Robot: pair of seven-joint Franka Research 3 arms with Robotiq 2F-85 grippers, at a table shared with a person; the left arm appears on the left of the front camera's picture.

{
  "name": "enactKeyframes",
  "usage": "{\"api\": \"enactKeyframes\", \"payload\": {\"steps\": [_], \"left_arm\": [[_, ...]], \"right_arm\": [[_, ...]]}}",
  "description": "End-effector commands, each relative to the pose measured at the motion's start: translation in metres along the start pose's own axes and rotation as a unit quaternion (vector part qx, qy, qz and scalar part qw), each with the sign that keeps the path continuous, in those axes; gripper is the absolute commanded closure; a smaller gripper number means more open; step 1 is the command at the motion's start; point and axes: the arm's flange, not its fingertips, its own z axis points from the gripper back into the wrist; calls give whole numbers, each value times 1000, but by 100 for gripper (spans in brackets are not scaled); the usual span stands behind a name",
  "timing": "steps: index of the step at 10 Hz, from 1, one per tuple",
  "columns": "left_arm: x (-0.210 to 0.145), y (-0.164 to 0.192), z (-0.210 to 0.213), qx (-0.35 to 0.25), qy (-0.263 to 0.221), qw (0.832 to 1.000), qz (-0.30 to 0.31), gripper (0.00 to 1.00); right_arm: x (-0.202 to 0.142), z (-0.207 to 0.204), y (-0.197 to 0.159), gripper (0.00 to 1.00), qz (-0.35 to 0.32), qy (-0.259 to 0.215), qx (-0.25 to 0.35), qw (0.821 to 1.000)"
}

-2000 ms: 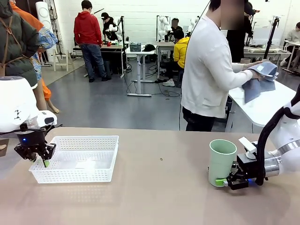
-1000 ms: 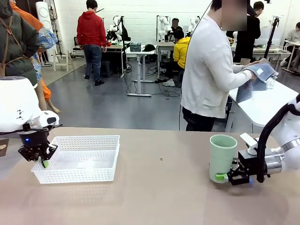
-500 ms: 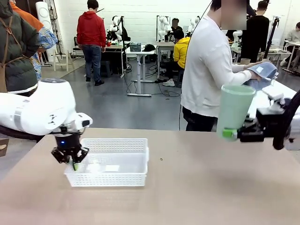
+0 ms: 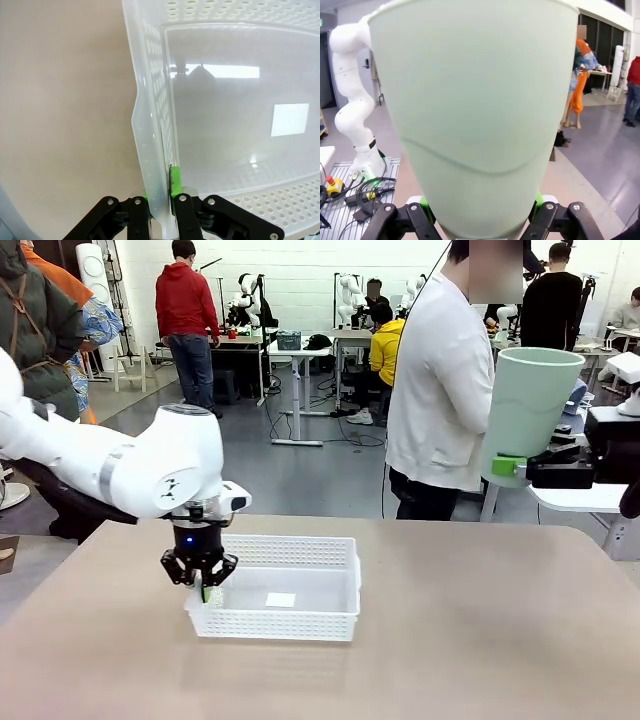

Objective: Clean and organize the cups into the basket.
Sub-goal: Pick up the Organizing basket and move it to the center of the table, then pick up the Reusable plastic cup from the right side of the table and place it inside the Organizing basket.

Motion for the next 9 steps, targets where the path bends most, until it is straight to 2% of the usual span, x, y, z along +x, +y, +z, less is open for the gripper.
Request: {"api": "enactKeyframes", "payload": {"steps": [1,2,6,9], "left_arm": [[4,-40,-14,17,12,1000,-8,100],[5,-54,-9,14,12,1000,-12,100],[12,-94,10,-13,19,1000,-11,100],[12,-107,15,-23,19,1000,0,100]], "right_arm": [[-3,-3,6,100,-21,-7,-40,999],[0,0,0,100,0,0,0,1000],[0,0,0,100,0,0,0,1000],[0,0,0,100,0,0,0,1000]]}}
